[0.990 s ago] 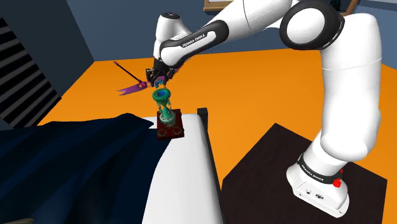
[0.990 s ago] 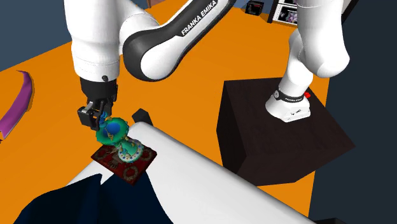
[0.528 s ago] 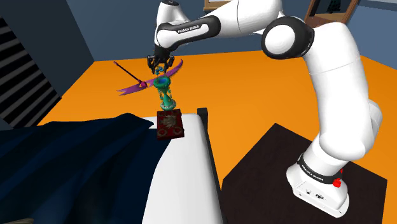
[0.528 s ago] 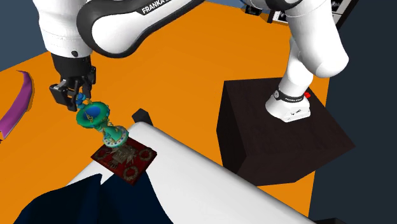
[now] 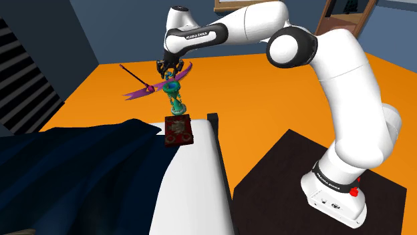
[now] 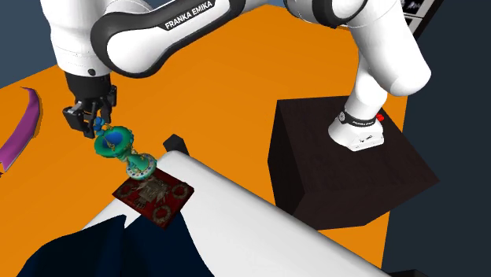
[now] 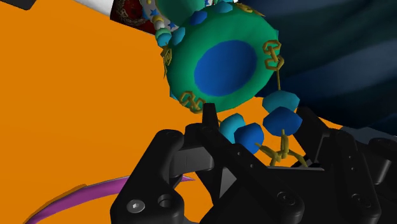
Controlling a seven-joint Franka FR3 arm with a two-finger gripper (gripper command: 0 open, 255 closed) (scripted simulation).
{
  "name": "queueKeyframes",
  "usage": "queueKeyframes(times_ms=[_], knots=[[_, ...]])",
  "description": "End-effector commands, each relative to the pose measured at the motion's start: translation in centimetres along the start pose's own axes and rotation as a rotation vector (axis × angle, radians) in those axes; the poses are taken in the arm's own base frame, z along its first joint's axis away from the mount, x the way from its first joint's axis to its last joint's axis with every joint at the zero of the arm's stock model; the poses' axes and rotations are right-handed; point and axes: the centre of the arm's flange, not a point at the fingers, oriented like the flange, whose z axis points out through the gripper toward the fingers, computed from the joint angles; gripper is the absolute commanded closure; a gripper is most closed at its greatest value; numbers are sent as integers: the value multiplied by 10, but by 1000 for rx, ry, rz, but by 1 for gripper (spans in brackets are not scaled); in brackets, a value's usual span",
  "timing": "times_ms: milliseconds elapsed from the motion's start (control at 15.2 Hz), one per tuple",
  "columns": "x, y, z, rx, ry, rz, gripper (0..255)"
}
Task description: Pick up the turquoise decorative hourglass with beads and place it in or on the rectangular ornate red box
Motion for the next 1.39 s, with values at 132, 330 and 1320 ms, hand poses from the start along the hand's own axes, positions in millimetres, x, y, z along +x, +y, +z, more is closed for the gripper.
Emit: queueKeyframes(times_ms=[132,330,1320], knots=[[-5,4,19,1,2,0,255],[-10,7,33,1,2,0,255],[-36,22,107,1,2,0,255]])
